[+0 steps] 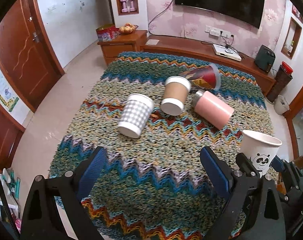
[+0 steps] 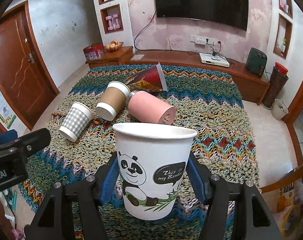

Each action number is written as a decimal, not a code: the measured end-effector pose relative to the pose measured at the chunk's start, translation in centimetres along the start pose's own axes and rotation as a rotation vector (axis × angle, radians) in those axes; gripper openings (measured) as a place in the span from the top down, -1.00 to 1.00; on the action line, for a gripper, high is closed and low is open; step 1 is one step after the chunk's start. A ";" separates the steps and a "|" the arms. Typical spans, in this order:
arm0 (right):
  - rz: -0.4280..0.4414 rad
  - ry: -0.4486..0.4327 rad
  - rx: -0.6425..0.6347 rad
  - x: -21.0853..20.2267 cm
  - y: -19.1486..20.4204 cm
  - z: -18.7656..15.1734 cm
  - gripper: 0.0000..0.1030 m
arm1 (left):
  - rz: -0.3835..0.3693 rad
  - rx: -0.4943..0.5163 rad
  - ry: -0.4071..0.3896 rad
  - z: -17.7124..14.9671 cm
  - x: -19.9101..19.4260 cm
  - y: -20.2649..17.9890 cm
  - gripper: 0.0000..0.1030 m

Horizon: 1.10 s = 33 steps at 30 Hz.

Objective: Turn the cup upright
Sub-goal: 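Lift the panda cup off the rug with the right gripper, then bring the left gripper to the panda cup held by the right gripper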

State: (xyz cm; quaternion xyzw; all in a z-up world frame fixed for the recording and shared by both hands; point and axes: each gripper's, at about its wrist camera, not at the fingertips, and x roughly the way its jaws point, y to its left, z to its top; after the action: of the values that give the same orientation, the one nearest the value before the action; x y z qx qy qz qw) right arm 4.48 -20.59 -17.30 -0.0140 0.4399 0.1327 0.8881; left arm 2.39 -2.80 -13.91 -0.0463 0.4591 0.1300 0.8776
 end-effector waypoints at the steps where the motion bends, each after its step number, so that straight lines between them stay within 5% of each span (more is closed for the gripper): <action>1: 0.008 0.000 0.013 0.1 0.2 -0.2 -0.25 | 0.007 -0.007 0.000 0.0 -0.1 0.4 -0.86; 11: 0.013 0.014 0.048 1.0 2.4 -0.5 -0.25 | 0.010 -0.019 0.008 0.1 -0.1 3.2 -0.86; 22: 0.091 0.297 0.167 2.3 6.4 -4.1 -0.25 | -0.003 0.042 0.067 -0.4 1.6 5.7 -0.86; 33: 0.113 0.415 0.337 6.0 6.6 -6.5 -0.28 | -0.049 0.106 0.107 -1.1 3.2 6.0 -0.86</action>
State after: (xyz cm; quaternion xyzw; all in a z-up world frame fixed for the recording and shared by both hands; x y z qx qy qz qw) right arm 1.27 -13.78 -25.33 0.1316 0.6286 0.1014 0.7598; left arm 1.61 3.39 -16.88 -0.0179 0.5101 0.0813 0.8561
